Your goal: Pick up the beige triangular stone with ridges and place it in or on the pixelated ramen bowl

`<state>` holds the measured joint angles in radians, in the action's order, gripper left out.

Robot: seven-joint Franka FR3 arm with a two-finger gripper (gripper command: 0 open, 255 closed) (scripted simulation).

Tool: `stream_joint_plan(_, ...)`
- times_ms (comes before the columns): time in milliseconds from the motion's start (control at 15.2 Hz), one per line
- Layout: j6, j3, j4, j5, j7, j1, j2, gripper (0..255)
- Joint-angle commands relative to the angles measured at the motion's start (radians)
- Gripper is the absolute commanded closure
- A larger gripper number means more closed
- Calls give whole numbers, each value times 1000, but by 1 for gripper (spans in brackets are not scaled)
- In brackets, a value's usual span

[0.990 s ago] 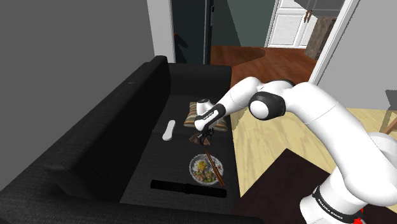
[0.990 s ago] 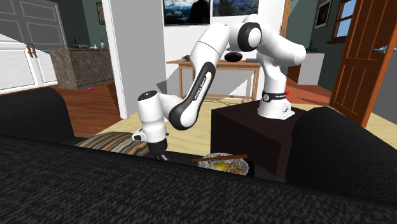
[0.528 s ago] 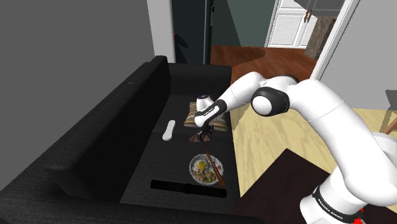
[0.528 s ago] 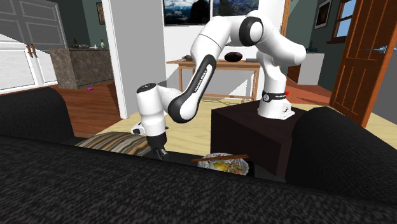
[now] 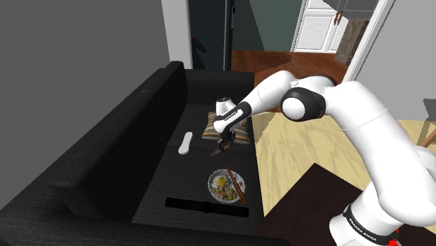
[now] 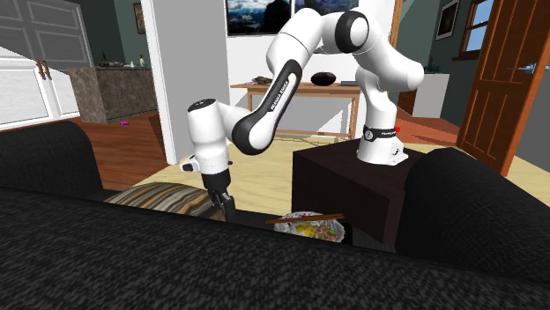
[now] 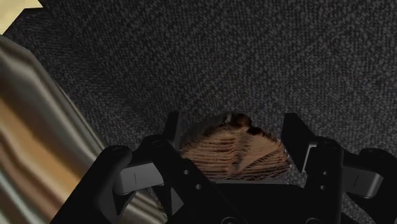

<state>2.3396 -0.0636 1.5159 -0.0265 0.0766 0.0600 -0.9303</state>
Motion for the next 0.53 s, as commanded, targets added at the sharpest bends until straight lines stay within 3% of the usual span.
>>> stream_joint_plan(0, -13, -1, 10, 1, 0, 1, 22, 255)
stream_joint_plan(462, -59, -4, 40, 3, 1, 3, 98, 255)
